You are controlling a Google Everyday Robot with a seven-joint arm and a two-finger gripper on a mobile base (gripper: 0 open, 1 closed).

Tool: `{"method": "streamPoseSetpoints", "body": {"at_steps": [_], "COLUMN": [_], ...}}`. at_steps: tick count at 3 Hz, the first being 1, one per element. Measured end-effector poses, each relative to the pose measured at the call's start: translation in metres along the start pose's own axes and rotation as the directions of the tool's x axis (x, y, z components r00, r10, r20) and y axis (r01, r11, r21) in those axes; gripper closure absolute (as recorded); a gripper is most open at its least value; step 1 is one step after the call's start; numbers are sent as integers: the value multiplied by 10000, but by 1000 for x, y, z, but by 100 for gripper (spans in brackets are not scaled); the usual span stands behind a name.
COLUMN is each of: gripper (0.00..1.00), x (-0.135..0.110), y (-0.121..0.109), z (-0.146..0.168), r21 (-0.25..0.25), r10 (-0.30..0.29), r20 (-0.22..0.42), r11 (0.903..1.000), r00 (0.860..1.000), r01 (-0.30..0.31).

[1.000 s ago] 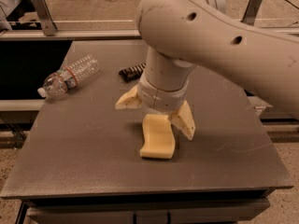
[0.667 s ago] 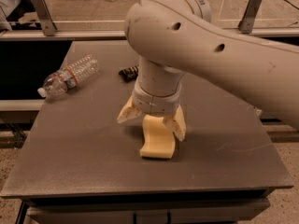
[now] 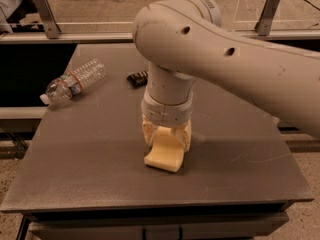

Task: Pick sponge

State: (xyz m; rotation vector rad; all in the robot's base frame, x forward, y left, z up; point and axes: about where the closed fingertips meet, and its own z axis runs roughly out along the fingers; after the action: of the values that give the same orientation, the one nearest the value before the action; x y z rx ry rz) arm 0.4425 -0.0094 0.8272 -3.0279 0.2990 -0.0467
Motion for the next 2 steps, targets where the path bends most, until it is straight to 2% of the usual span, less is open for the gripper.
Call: {"method": "streamPoseSetpoints", "body": {"at_steps": [1,2], "gripper": [87,100], "x": [0,0], "y": [0,0], "z": [-2,-4], "r21": [1,4], "r10": [1,3], "r20": [0,-3], "r11": [10000,10000], "r00": [10000,10000], "r01": [-1,-3]}}
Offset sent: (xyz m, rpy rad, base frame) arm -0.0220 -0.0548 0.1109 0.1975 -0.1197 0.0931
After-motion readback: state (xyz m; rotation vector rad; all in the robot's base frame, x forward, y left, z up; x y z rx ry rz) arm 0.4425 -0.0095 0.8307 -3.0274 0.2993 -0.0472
